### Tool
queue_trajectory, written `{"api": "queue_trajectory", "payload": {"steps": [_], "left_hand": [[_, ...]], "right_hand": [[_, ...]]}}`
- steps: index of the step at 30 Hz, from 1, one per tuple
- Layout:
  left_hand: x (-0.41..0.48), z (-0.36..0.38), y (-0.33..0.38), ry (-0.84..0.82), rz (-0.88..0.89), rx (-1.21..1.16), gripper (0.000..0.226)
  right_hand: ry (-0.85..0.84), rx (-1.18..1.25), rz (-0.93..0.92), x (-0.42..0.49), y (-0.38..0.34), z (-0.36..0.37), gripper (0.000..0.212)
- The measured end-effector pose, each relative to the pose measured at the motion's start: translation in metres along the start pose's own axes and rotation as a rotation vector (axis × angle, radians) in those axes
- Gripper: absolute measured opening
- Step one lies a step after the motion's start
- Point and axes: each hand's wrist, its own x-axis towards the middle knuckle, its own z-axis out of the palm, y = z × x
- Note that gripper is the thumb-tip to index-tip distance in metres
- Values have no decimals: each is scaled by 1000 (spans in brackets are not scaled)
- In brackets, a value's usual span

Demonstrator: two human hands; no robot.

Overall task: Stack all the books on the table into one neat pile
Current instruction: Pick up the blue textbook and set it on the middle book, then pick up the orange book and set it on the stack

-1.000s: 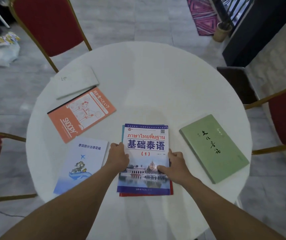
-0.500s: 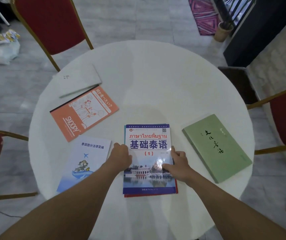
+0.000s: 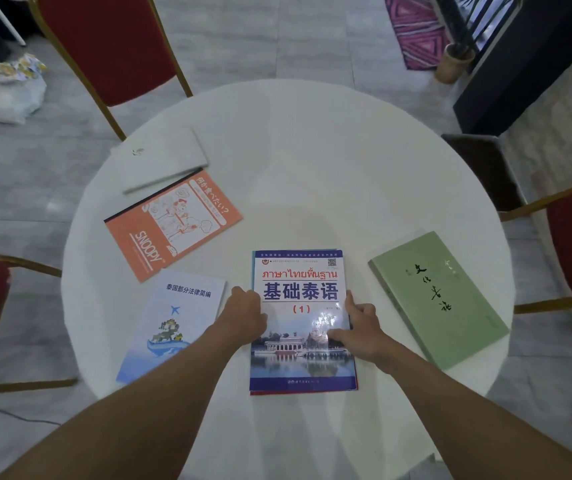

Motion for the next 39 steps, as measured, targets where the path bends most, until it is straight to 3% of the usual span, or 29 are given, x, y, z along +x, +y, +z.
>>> {"api": "queue_trajectory", "payload": {"steps": [7,11,16,20,25,30,39], "left_hand": [[-1,3,8,11,-60,-24,41],[-5,6,11,-11,-98,-23,46],[-7,2,11,-35,-105,-74,50],[-6,3,9,-62,-101,-81,46],[6,-17,-3,-126,-58,-59,48],[28,-59,-35,8,-41,-43,60],[86,-130,-124,189,-52,-22,54]], "right_hand": [[-17,18,-7,9,-1,-4,95],[50,66,-28,11,-4,-1,75],[99,-68,-57,18,-5,0,84],[62,-139,-82,21,-5,-5,75],[209,-178,-113,27,-33,-11,68],[403,-334,-184,42,-86,-4,83],[249,-191,-343,89,-189,66,73]]}}
